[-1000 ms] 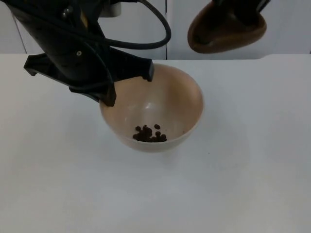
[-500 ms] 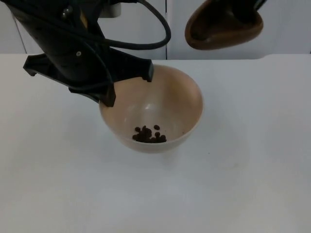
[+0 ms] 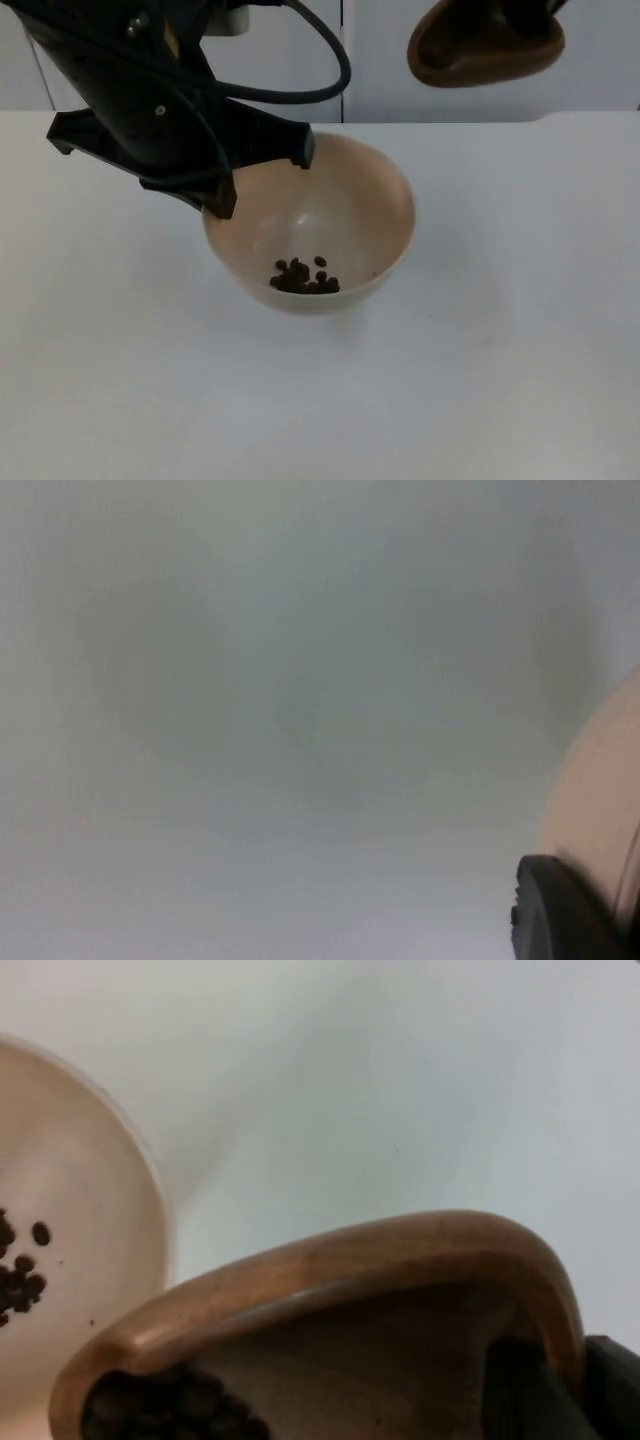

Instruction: Pick up the bowl with the left hand and pour the coffee beans from the cup into the bowl with the right hand.

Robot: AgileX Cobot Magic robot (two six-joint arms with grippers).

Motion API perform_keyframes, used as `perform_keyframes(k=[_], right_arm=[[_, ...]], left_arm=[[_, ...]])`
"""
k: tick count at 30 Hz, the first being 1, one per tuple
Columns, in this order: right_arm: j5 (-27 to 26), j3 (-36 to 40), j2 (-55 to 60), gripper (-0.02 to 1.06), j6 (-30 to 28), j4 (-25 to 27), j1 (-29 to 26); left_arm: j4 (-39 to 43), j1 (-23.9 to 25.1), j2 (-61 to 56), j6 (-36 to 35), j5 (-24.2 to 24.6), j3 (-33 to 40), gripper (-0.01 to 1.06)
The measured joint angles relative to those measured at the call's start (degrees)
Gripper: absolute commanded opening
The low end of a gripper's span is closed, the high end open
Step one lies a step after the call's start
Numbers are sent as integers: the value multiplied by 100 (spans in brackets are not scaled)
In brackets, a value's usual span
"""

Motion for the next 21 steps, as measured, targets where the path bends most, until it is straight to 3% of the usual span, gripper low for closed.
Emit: perform_keyframes(k=[9, 14, 21], right_arm=[[-15, 0, 0, 0, 199, 149, -368], [-297, 416, 0, 0, 434, 152, -390], [-811, 900, 0, 0, 760, 152, -390]], left_arm=[[-653, 693, 0, 576, 8, -8, 0], [-1493, 1273, 0, 1379, 104, -8, 0], [-1667, 1618, 0, 1658, 138, -8, 0]])
